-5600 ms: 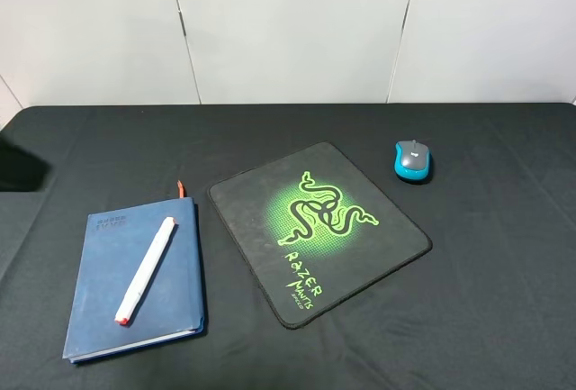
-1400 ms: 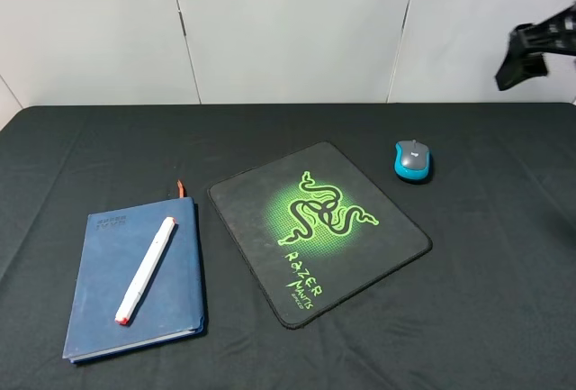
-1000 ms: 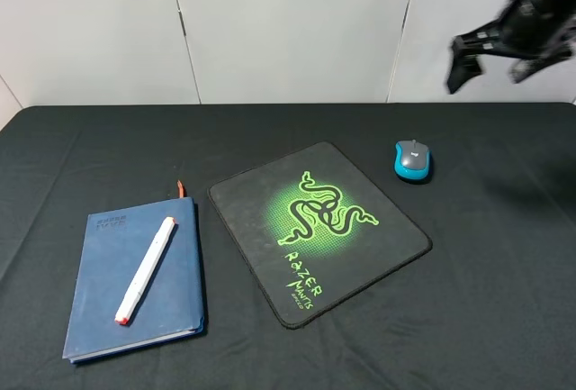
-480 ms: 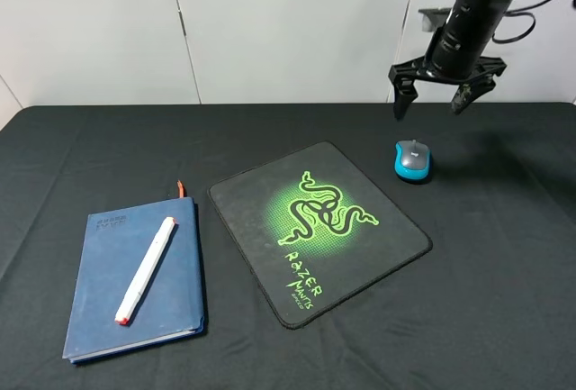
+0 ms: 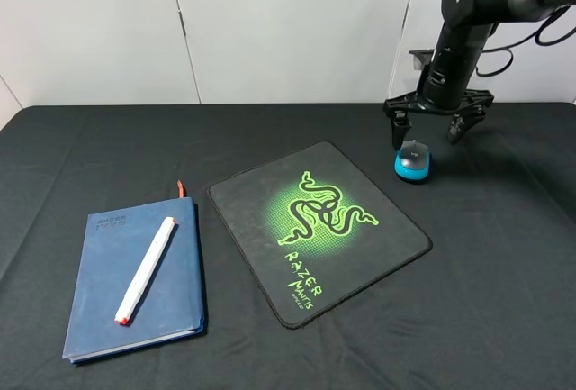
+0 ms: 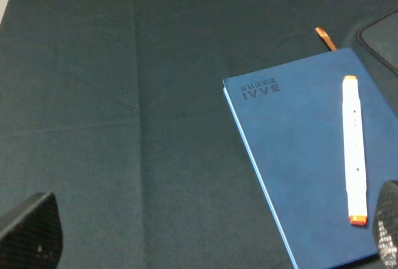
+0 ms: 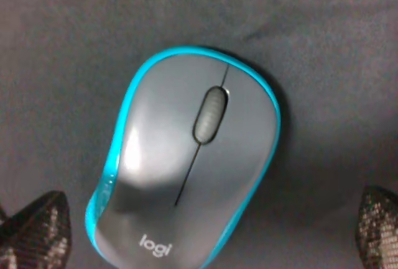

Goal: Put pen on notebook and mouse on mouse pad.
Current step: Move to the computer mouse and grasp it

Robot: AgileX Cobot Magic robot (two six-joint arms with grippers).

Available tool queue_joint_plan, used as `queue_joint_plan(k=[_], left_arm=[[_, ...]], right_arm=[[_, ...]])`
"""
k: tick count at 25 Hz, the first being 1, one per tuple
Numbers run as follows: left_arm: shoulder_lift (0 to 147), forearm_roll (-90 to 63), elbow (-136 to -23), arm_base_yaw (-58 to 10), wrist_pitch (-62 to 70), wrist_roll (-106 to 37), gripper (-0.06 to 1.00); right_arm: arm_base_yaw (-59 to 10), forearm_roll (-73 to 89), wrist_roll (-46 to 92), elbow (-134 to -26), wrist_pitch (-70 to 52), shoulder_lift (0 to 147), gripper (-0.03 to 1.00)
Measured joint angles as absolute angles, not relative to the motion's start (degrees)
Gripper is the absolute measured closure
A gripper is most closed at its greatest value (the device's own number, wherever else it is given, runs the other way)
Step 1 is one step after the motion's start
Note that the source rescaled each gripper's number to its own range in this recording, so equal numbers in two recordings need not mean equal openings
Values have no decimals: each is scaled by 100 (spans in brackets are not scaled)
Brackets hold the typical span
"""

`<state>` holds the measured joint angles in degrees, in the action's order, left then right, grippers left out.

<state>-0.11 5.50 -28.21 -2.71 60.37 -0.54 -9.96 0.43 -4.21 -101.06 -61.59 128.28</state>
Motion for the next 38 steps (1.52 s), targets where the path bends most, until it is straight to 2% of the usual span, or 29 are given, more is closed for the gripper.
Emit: queue_joint_plan(k=[22, 23, 24, 26, 27, 29, 38], left_arm=[[-11, 550, -2821, -271, 6032, -54, -6], [-11, 550, -2821, -271, 6032, -54, -6], [-11, 550, -2821, -271, 6032, -54, -6], [-11, 550, -2821, -271, 6032, -54, -6], [-11, 550, -2821, -271, 6032, -54, -6], [-11, 550, -2821, -271, 6032, -54, -6], [-11, 550, -2821, -271, 6032, -54, -6]], right_arm=[[-996, 105, -438, -10106, -6005, 13331, -2], [-996, 105, -438, -10106, -6005, 13331, 8], [-996, 105, -438, -10106, -5999, 13331, 24], [-996, 110, -438, -10106, -5994, 13331, 67], [-996, 102, -438, -10106, -5994, 13331, 94], [-996, 102, -439, -10106, -5949, 13331, 97], [-996, 90, -439, -10106, -5944, 13331, 97]])
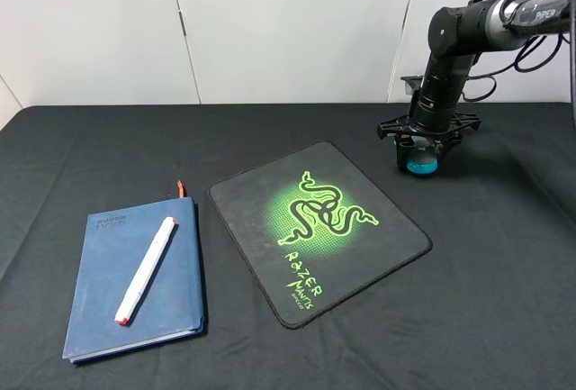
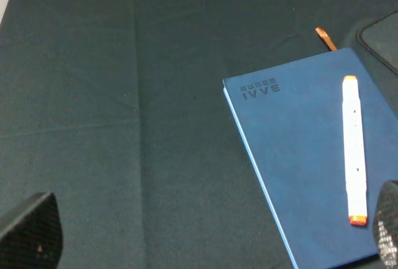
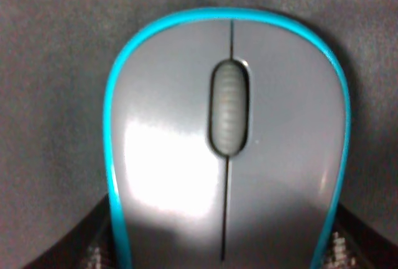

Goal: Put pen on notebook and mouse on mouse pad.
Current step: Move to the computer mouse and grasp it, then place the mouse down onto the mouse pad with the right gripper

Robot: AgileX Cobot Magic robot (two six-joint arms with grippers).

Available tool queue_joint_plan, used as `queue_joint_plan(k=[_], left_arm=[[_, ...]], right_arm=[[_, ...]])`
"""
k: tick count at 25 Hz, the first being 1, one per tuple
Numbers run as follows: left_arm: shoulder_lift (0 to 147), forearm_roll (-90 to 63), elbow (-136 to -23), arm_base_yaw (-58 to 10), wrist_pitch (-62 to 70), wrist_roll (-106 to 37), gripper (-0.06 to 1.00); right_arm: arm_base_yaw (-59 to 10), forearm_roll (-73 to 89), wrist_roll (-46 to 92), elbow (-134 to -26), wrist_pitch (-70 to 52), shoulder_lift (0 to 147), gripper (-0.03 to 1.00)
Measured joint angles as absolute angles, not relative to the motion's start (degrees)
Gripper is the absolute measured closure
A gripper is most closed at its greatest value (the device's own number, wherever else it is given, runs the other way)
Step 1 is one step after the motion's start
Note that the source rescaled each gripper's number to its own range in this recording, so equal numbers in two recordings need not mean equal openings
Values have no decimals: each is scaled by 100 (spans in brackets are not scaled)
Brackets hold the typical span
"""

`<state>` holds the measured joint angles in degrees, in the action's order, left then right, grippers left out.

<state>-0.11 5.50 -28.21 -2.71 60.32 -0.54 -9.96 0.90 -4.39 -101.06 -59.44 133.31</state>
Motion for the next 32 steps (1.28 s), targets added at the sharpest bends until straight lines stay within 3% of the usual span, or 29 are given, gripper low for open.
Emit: queue_joint_plan(k=[14, 25, 32], left_arm=[[-11, 550, -2821, -271, 6032, -54, -6], [-11, 545, -2821, -271, 6032, -54, -6], [-11, 545, -2821, -271, 6032, -54, -6]], right_arm=[[-1347, 91, -444, -10113, -6671, 12276, 97], [-2822, -83, -444, -10102, -6927, 12200, 97], [-3685, -88, -444, -9257, -6011, 12194, 97]])
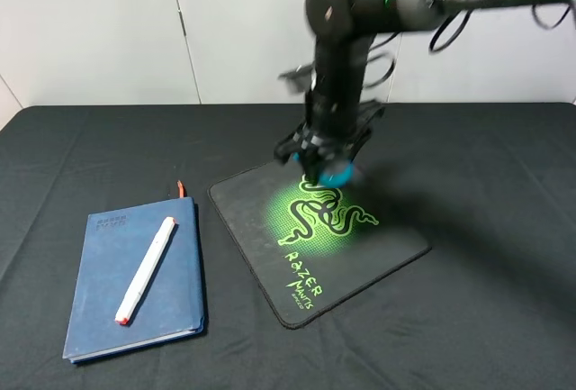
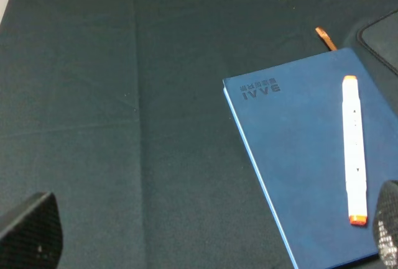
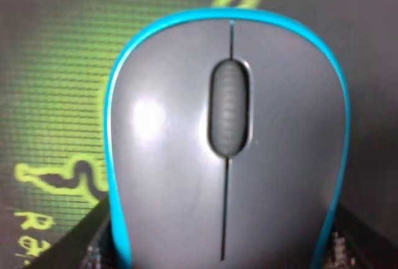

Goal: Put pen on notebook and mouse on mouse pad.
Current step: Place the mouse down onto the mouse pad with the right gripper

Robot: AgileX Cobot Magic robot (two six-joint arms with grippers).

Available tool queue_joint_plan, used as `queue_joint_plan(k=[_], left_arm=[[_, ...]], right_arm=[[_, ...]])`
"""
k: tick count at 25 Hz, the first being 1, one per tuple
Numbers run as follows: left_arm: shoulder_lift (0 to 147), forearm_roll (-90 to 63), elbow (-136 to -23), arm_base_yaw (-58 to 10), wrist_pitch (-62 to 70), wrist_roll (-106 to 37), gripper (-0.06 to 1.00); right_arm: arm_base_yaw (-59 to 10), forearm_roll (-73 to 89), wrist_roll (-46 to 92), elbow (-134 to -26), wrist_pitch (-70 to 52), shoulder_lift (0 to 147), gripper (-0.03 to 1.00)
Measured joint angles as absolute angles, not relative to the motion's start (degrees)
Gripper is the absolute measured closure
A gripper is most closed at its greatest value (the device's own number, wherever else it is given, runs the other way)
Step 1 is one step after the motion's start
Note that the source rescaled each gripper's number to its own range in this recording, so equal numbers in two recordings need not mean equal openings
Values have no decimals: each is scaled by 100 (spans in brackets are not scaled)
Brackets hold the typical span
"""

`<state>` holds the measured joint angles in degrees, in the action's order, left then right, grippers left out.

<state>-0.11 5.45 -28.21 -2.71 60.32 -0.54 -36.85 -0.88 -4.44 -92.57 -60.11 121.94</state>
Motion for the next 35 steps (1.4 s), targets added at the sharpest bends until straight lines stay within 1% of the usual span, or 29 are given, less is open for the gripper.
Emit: queue_joint_plan(k=[3, 10, 21, 22, 24, 25, 26, 27, 29, 32, 35], left_arm=[[-11, 545, -2821, -271, 6032, -54, -6], [-11, 545, -2821, -271, 6032, -54, -6], [-11, 545, -2821, -271, 6032, -54, -6], [-11, 545, -2821, -271, 6032, -54, -6], [-11, 545, -2821, -271, 6032, -54, -6], [-11, 545, -2821, -271, 6032, -54, -6], [-11, 545, -2821, -271, 6032, -54, -6], [-11, 545, -2821, -271, 6032, -54, -6], [-11, 545, -2821, -271, 6032, -54, -6], [-11, 545, -2821, -271, 6032, -54, -6], [-11, 545, -2821, -271, 6032, -54, -6]], right_arm=[[-3853, -88, -444, -8827, -5568, 12194, 97], [-3864, -137, -444, -8200, -4879, 12189, 97], [-3864, -146, -444, -8141, -4782, 12189, 97], [-3864, -146, -444, -8141, -4782, 12189, 90], [-3864, -146, -517, -8141, -4782, 12189, 40], [-3864, -152, -584, -8141, -4782, 12189, 22], [-3864, -152, -637, -8141, -4787, 12189, 12], [-3864, -152, -668, -8141, -4787, 12189, 6], [-3864, -152, -698, -8141, -4802, 12189, 0], [-3864, -152, -698, -8141, -4807, 12189, -3], [-3864, -152, -698, -8141, -4807, 12189, -3]])
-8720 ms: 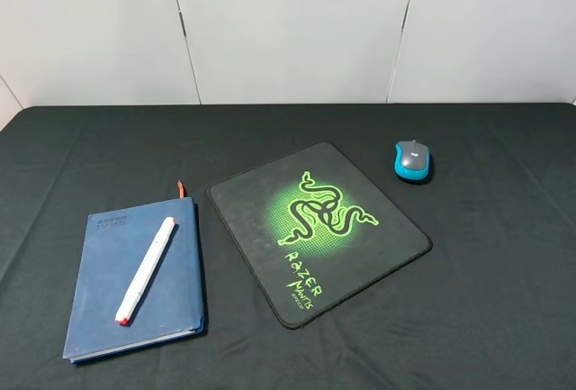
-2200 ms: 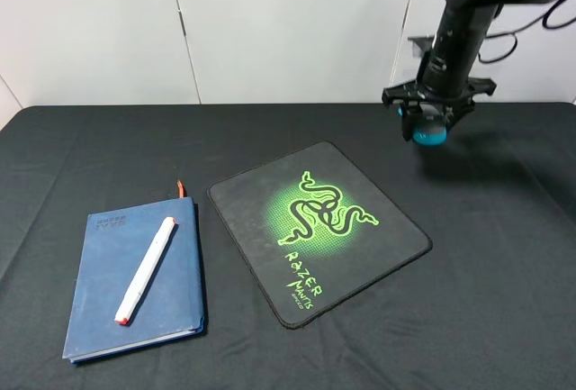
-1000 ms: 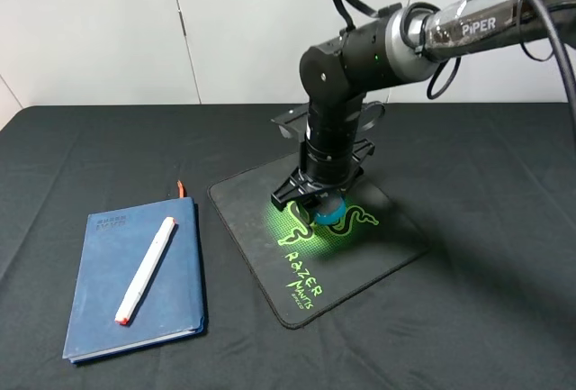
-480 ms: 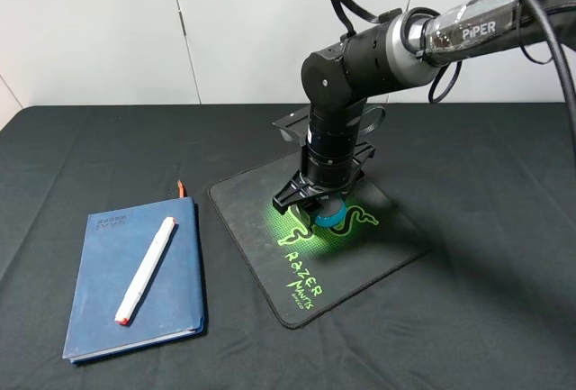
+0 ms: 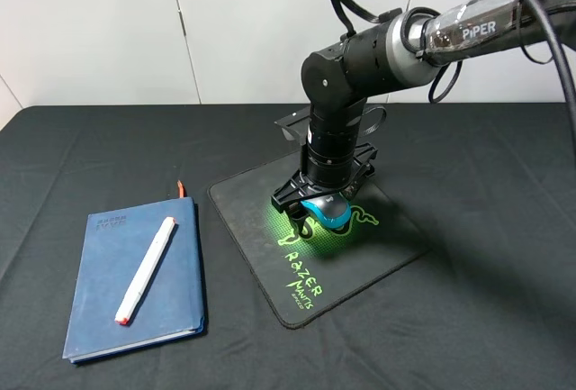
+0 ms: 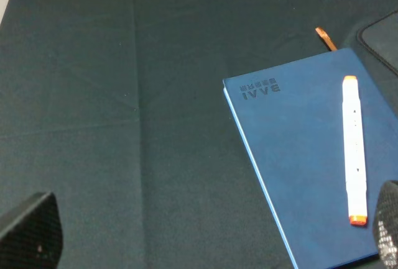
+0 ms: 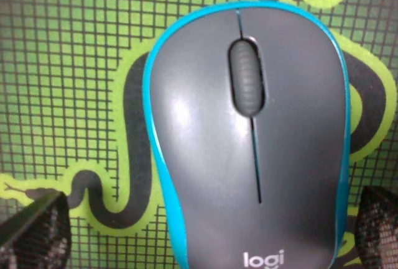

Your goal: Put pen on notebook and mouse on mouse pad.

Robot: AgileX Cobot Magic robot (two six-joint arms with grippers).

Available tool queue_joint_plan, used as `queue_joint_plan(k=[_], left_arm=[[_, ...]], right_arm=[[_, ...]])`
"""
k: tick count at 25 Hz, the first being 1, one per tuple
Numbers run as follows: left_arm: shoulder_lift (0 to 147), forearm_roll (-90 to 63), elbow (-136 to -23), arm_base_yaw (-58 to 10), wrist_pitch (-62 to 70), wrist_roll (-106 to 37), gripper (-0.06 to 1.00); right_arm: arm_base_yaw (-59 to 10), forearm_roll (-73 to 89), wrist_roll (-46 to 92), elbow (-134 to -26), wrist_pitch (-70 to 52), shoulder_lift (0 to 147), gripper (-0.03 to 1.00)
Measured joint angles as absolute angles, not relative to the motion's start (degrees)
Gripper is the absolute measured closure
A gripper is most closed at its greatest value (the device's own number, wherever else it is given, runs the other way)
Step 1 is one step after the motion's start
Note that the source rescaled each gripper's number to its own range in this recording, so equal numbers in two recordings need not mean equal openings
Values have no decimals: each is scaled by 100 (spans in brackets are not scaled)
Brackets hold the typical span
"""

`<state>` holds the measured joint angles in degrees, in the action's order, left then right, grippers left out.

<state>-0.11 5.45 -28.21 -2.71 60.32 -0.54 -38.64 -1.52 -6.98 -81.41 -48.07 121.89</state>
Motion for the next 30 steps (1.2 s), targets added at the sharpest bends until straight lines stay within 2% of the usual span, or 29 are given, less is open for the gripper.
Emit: queue_joint_plan(k=[11, 21, 30], left_arm=[[-11, 545, -2821, -271, 6032, -54, -6], [-11, 545, -2821, -271, 6032, -54, -6], [-11, 545, -2821, -271, 6032, -54, -6]], right_arm=[[-3864, -174, -598, -8141, -5632, 11407, -3], [-3864, -155, -591, -8137, -6831, 9687, -3], [-3864, 445, -591, -8057, -6944, 8059, -3]])
